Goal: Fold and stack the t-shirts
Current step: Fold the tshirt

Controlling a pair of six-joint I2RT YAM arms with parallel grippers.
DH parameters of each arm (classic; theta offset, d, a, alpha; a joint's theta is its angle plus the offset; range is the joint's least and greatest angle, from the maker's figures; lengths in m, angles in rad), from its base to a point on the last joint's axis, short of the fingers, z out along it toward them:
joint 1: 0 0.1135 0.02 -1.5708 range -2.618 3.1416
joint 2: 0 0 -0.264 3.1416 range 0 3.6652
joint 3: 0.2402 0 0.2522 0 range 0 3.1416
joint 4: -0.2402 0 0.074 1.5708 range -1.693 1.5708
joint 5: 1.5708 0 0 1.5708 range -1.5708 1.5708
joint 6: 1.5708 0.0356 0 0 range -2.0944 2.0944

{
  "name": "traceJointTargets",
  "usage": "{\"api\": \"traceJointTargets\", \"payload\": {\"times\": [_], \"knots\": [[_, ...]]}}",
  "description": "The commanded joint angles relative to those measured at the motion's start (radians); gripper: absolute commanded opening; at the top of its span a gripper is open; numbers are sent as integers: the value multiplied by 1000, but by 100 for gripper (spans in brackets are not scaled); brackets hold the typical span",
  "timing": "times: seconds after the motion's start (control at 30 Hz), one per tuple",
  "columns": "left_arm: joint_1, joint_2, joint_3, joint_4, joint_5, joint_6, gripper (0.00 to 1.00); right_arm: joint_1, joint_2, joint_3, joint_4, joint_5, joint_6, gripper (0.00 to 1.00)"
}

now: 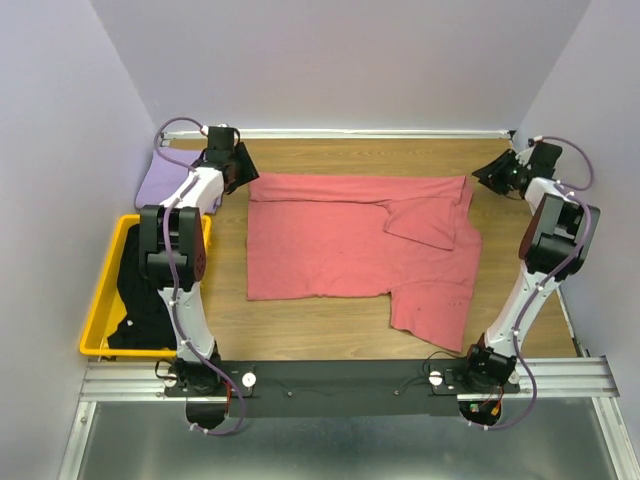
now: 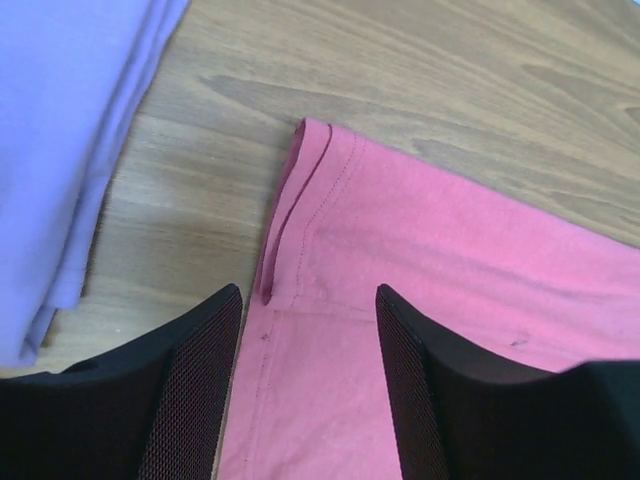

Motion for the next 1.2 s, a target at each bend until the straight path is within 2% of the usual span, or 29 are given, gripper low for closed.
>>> {"api": "traceJointTargets", "payload": {"times": [0.0,0.3,0.5,0.7,0.9,1.07,1.17], "knots": [[1,-24,-56,22,-57,-8,62,29,-162,-60,-105,151,-100,45],[-35,-128,-176,28,-58,-4,61,216,-409,-267,-333,408,-136,44],[-130,-204,-275,26,-74,12,61,287,-530,-441,-369,447,-148,44],[-182,-167,-332,31,-43,4,61,299,-475,-479,-367,465,-163,44],[-188,-69,-283,22,-37,28,61,299,-385,-442,-352,473,-142,44],[-185,54,-148,-36,-37,53,61,299,-287,-392,-327,514,-110,44],[-174,138,6,-87,-32,68,60,299,-212,-314,-326,524,-109,44]]}}
